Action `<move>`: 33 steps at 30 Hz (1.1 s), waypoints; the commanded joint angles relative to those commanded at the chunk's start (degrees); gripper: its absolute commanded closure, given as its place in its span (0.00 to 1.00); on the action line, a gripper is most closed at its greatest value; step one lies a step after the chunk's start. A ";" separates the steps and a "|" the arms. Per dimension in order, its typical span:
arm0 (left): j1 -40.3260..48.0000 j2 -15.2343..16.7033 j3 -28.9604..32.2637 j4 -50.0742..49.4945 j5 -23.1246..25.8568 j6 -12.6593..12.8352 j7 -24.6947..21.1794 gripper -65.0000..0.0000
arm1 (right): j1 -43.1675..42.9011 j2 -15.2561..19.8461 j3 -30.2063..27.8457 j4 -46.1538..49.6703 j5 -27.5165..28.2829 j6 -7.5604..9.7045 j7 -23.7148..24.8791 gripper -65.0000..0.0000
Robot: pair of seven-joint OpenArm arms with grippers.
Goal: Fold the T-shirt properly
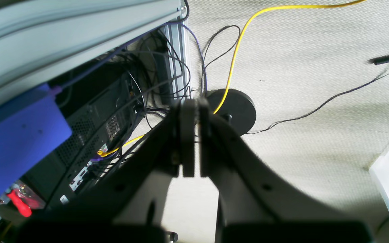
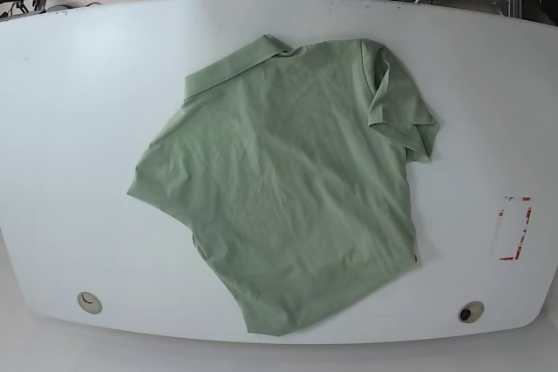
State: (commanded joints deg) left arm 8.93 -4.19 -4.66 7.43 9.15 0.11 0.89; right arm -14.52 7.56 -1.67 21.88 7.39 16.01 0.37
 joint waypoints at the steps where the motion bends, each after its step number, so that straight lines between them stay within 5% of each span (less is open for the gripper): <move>1: -4.75 0.11 -0.57 -2.46 0.48 -0.07 -0.49 0.39 | 1.28 -0.74 -0.48 0.41 0.22 0.30 -0.16 0.98; 20: -4.05 0.37 -0.93 -0.79 0.04 -0.07 -0.58 0.39 | 1.72 -0.74 -0.13 0.67 0.39 0.30 0.64 0.99; 28: 6.33 0.46 -0.75 16.88 0.04 -0.16 -0.49 0.39 | -1.70 -0.57 -0.13 1.46 0.48 0.30 4.94 0.99; 33: 11.69 0.46 -0.75 25.93 0.04 -0.16 -0.32 0.39 | -8.56 -0.57 -0.13 12.63 0.57 0.30 3.71 0.99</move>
State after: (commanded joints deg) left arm 20.62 -3.74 -5.41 33.36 9.19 -0.04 0.57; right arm -23.08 6.99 -1.80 34.51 7.96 16.31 4.09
